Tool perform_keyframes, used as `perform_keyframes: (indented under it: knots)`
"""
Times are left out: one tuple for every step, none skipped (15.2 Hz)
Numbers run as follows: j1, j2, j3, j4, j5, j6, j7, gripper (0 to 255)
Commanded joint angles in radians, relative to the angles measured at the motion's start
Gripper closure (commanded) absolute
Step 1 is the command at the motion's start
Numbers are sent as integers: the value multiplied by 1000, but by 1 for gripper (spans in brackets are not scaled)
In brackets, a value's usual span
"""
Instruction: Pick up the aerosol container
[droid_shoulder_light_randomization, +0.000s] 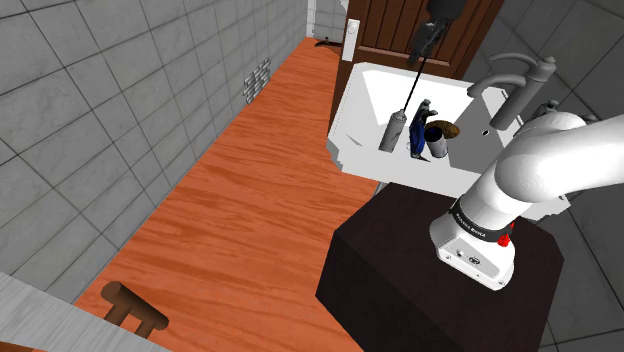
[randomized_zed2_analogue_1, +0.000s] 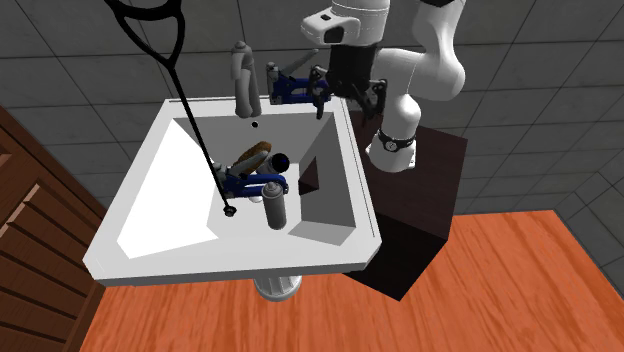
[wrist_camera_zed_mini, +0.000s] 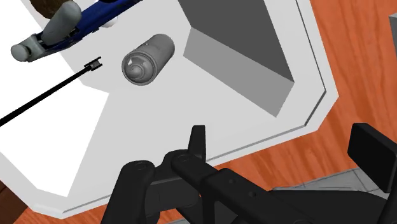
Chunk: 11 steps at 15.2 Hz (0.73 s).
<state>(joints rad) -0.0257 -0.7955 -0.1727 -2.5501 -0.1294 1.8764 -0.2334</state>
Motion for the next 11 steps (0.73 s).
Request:
perform_keyframes:
  knots:
    - [-6, 17, -46, -41, -22, 64, -58, 0]
    - [-9, 32, -69, -55, -32, 95, -86, 0]
    - [-10, 49, -93, -68, -42, 127, -115, 0]
    - [-12, 68, -118, -80, -51, 159, -143, 0]
    - [-13, 89, -143, -89, -59, 192, -172, 0]
    - [-13, 113, -168, -97, -67, 225, -202, 0]
    - [-12, 139, -193, -103, -73, 259, -232, 0]
    - [-10, 168, -219, -107, -77, 293, -263, 0]
    - [-6, 198, -246, -109, -80, 327, -295, 0]
    - [-1, 231, -273, -109, -80, 362, -327, 0]
    - [6, 265, -301, -108, -78, 396, -361, 0]
